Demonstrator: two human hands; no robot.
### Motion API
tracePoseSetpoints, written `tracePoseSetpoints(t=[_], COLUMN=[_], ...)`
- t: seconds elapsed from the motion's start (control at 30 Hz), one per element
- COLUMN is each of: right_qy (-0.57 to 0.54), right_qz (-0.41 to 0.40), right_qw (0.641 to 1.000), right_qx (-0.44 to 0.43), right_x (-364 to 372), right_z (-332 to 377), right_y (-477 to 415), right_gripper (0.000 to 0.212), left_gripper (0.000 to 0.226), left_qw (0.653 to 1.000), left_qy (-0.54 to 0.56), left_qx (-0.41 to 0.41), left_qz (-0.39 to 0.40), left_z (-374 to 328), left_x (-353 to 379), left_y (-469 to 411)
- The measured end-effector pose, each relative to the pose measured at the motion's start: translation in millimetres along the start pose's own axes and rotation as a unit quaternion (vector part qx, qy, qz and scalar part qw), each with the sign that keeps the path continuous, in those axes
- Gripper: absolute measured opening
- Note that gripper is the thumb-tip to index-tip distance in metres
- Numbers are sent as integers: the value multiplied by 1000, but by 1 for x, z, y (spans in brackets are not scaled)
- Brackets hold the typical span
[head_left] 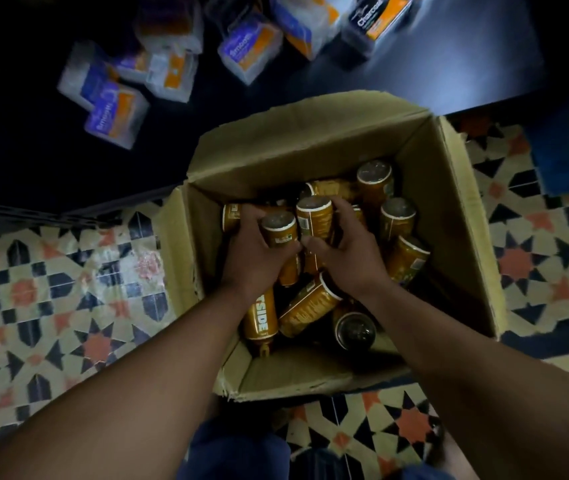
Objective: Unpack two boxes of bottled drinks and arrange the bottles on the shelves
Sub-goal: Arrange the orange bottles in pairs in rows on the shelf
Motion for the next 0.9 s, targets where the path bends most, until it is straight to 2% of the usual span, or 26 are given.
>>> tracePoseSetpoints(t=[0.1, 0.23, 0.37, 0.5, 0.73, 0.83, 0.9], right_qy=[-57, -128, -175, -189, -193, -200, -188], right_qz=[-4, -5, 38, 60, 30, 54, 63], right_qw=[998, 992, 984, 978, 975, 973, 973], right_qx=[-17, -11, -27, -58, -109, -98, -121], right_x=[-13, -39, -78, -120, -191, -219, -237], right_z=[12, 46, 95, 156, 268, 310, 340], right_y=[16, 43, 92, 152, 287, 348, 386], right_gripper=[61, 53, 55, 47, 35, 45, 56], left_gripper=[57, 60, 63, 66, 70, 68, 71], left_qw=[999, 997, 996, 993, 979, 973, 971], left_qy=[31, 58, 66, 69, 128, 172, 192], left_qx=[27, 37, 46, 78, 125, 112, 104], left_qz=[-32, -36, -36, -47, -99, -107, -102], left_z=[-21, -69, -131, -212, -373, -432, -470], left_x=[-10, -25, -45, -79, -151, -179, -197], left_y=[7, 22, 40, 72, 162, 208, 238])
Point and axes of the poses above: each hand's wrist, its own y-axis away from the middle knuckle, its own x-axis out of the palm, z = x × y, the point moved 2 cm from there along -y, towards the middle knuckle, and after that the axes turned 12 degrees about x, right-handed, at the moved point
